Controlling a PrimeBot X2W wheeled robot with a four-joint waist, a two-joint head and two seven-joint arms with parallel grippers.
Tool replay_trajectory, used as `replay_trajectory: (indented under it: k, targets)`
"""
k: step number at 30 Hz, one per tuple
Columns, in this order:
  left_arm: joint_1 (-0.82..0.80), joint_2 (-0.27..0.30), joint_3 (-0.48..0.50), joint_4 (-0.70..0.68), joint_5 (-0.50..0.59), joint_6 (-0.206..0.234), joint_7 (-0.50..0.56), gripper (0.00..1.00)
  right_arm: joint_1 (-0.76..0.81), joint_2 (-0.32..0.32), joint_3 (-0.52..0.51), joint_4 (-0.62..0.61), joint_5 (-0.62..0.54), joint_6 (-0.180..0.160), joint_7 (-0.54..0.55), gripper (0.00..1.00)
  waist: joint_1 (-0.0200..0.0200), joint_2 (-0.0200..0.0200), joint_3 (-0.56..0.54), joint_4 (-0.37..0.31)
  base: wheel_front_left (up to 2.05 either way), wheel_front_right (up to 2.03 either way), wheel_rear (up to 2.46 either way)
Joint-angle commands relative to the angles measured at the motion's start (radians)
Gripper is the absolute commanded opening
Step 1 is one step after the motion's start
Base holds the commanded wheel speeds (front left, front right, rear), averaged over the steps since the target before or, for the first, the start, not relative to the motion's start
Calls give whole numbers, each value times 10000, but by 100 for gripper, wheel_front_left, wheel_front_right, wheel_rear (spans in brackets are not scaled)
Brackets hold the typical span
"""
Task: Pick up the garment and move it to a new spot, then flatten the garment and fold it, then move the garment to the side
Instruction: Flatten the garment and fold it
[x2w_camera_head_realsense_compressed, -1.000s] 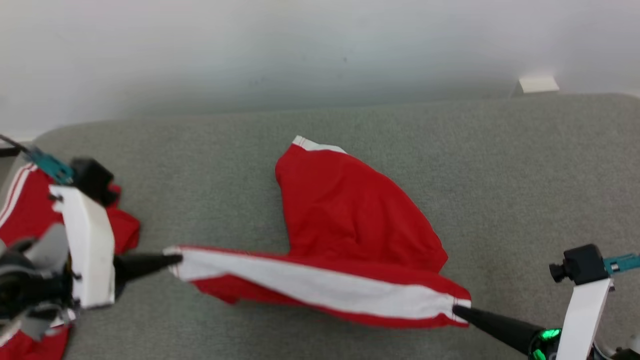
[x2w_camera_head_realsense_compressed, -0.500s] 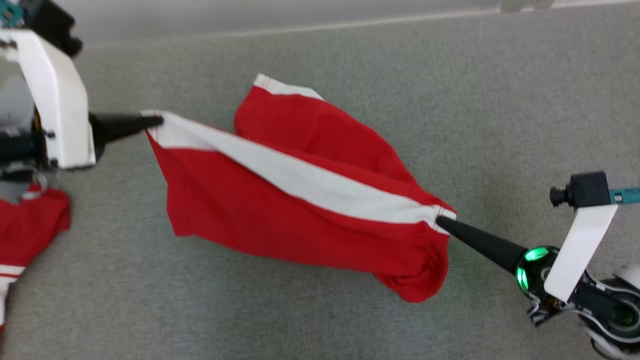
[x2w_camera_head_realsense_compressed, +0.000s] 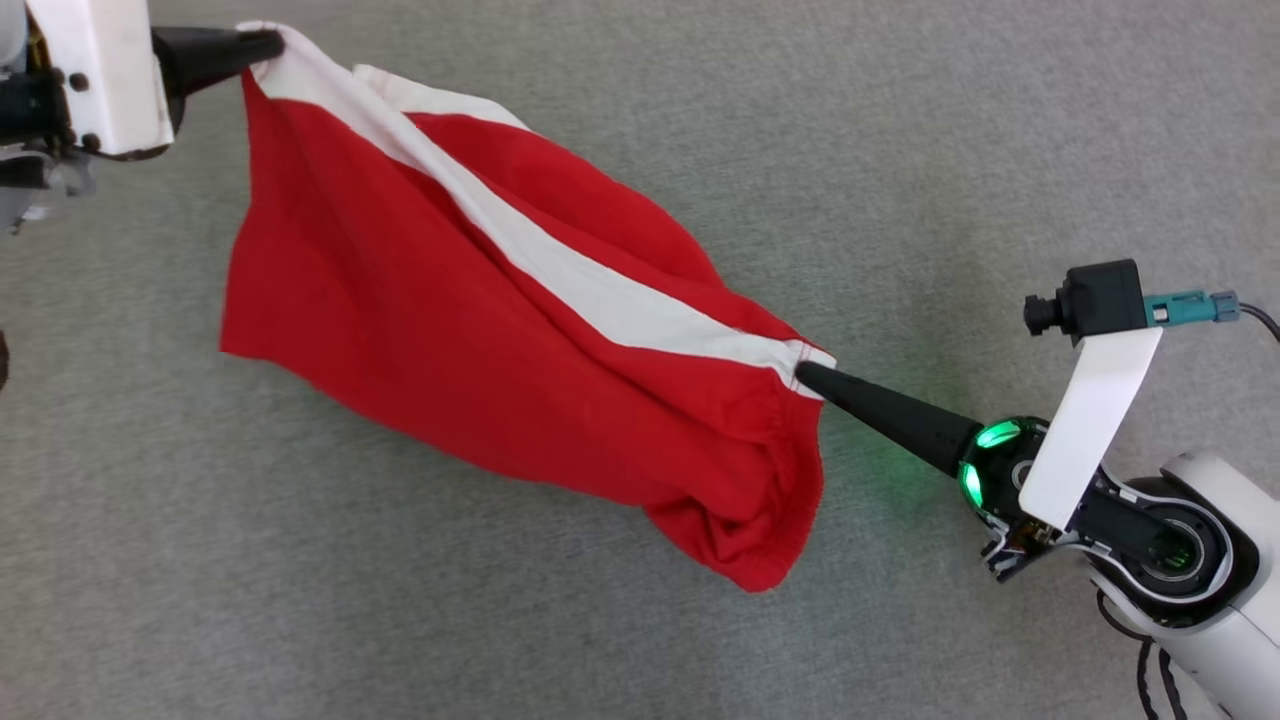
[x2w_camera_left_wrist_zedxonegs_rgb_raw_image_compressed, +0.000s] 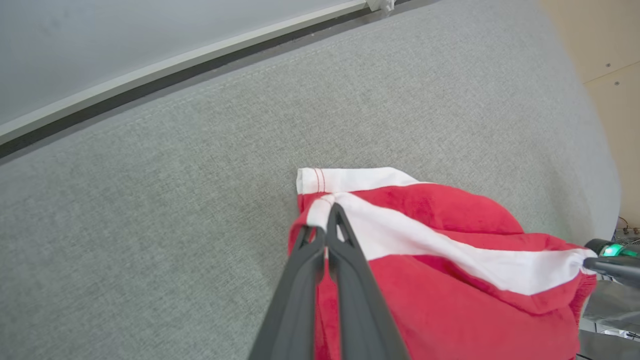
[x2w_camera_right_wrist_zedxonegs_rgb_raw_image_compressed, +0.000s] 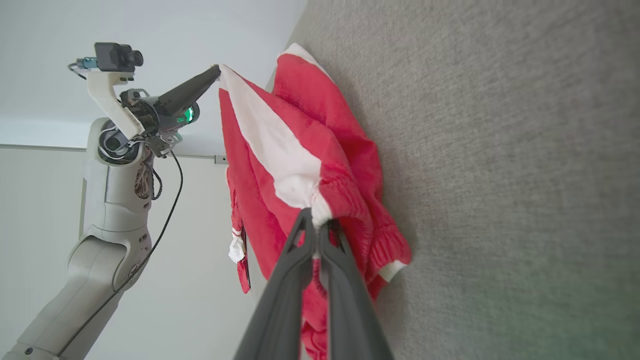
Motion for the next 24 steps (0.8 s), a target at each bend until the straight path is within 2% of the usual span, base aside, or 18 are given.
replay_trajectory:
  k: [1, 4, 5, 6, 7, 8, 9, 10, 19, 24]
  targets:
    - [-96, -49, -22, 208, 101, -70, -132, 0, 128, 125, -138, -10, -128, -19, 103, 0, -3, 0, 152, -175, 0, 0, 0]
    - [29, -219, -121, 559, 222, -128, -380, 0, 344, 326, -408, -68, -370, -17, 271, 0, -3, 0, 175, -261, 0, 0, 0]
    - [66, -259, -146, 643, 225, -148, -428, 11, 396, 393, -483, -78, -443, -17, 325, 2, -3, 0, 172, -291, 0, 0, 0]
    - [119, -317, -160, 675, 191, -160, -520, 49, 467, 449, -569, -82, -513, -19, 365, 19, -3, 0, 160, -311, 0, 0, 0]
    - [169, -363, -159, 721, 150, -160, -603, 88, 544, 504, -653, -77, -571, -17, 401, 41, -3, 0, 130, -320, 0, 0, 0]
    - [219, -399, -183, 714, 110, -168, -666, 100, 626, 552, -726, -70, -641, -19, 441, 51, -3, 0, 90, -323, 0, 0, 0]
    - [267, -430, -222, 686, 57, -170, -711, 100, 702, 587, -804, -58, -720, -17, 477, 90, -3, 0, 44, -324, 0, 0, 0]
    - [322, -427, -265, 670, 36, -173, -723, 100, 766, 617, -883, -57, -805, -17, 510, 100, -3, 0, -6, -327, 0, 0, 0]
    - [521, -4, -825, 243, 150, -169, -678, 100, 1644, 519, -1434, -109, -1460, -17, 606, 100, -3, 0, -581, -308, 0, 0, 0]
    - [496, 419, -1301, 23, 677, -170, -312, 100, 2367, 424, -1947, -524, -1576, -19, 396, 100, -3, 0, -706, -451, 0, 0, 0]
